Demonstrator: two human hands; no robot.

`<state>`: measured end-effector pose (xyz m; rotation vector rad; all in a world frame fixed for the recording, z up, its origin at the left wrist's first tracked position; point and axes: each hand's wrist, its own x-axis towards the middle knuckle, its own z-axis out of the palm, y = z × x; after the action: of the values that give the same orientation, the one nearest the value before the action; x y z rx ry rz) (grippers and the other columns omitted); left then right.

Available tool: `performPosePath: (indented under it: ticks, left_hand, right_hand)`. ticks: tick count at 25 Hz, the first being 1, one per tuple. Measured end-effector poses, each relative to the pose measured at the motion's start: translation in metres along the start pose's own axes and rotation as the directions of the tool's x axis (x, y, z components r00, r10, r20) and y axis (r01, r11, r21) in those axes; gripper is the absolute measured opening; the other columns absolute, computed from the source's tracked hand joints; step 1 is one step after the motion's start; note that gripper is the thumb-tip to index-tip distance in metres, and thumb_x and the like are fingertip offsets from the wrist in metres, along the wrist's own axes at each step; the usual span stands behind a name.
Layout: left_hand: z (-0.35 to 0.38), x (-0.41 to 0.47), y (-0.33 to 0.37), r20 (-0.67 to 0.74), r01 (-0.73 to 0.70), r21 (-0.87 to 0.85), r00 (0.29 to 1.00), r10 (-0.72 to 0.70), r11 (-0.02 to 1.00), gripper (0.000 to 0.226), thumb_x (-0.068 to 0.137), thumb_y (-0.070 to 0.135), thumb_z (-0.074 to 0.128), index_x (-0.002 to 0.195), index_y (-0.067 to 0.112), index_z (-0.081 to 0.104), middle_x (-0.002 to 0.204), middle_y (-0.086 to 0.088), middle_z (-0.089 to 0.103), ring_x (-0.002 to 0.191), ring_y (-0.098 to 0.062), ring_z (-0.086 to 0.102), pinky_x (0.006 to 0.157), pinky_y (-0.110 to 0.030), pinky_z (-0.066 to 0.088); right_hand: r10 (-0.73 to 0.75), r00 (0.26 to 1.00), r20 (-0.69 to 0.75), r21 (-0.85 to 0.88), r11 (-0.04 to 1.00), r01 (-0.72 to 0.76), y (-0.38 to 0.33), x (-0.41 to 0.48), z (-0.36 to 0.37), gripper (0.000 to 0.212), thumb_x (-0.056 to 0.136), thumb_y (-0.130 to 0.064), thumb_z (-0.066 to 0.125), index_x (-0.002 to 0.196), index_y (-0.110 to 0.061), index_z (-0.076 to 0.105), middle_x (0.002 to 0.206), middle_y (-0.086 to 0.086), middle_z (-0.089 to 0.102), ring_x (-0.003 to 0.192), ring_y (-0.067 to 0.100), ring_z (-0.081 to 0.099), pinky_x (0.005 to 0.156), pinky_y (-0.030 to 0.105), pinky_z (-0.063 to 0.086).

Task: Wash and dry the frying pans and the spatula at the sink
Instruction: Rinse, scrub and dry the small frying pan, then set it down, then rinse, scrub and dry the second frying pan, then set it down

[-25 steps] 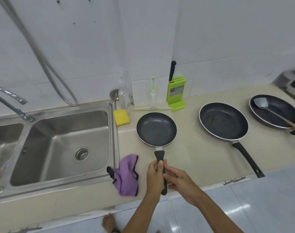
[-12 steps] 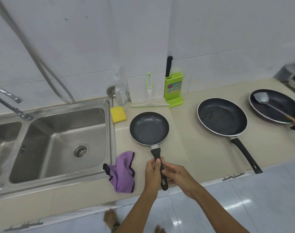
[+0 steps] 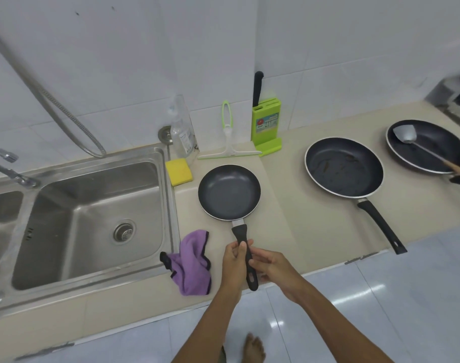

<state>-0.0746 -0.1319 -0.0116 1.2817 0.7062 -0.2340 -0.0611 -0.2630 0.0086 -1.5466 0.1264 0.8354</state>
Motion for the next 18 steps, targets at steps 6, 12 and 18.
performPosePath:
  ticks: [6, 12, 18]
  left_hand:
    - [-0.008, 0.009, -0.001, -0.014, 0.077, 0.056, 0.997, -0.077, 0.995, 0.023, 0.104, 0.039, 0.055, 0.117, 0.020, 0.059, 0.113, 0.003, 0.076, 0.106, -0.016, 0.072, 0.098, -0.037, 0.058]
    - [-0.012, -0.003, 0.028, -0.210, -0.023, 0.534, 0.965, 0.159, 0.845, 0.031, 0.100, 0.036, 0.060, 0.123, 0.017, 0.051, 0.122, -0.005, 0.063, 0.107, -0.022, 0.061, 0.092, -0.036, 0.049]
    - [0.091, -0.007, 0.042, 0.186, -0.483, 0.683, 0.840, 0.509, 0.547, 0.033, 0.097, 0.030, 0.062, 0.127, 0.021, 0.052, 0.126, 0.005, 0.049, 0.115, -0.016, 0.054, 0.091, -0.030, 0.047]
  right_hand:
    - [0.025, 0.997, -0.067, 0.032, 0.999, -0.023, -0.004, -0.002, 0.005, 0.033, 0.103, -0.013, 0.057, 0.129, -0.030, 0.066, 0.116, -0.002, 0.077, 0.106, 0.019, 0.074, 0.089, 0.041, 0.062]
    - [-0.016, 0.971, -0.236, -0.227, 0.973, -0.039, -0.006, -0.004, -0.024, 0.033, 0.103, -0.028, 0.059, 0.136, -0.027, 0.063, 0.117, -0.009, 0.072, 0.095, 0.011, 0.073, 0.078, 0.020, 0.057]
    - [-0.186, 0.870, -0.456, -0.401, 0.916, -0.014, -0.029, -0.012, -0.137, 0.030, 0.100, -0.036, 0.060, 0.128, -0.028, 0.067, 0.113, -0.010, 0.073, 0.094, 0.007, 0.070, 0.080, 0.022, 0.051]
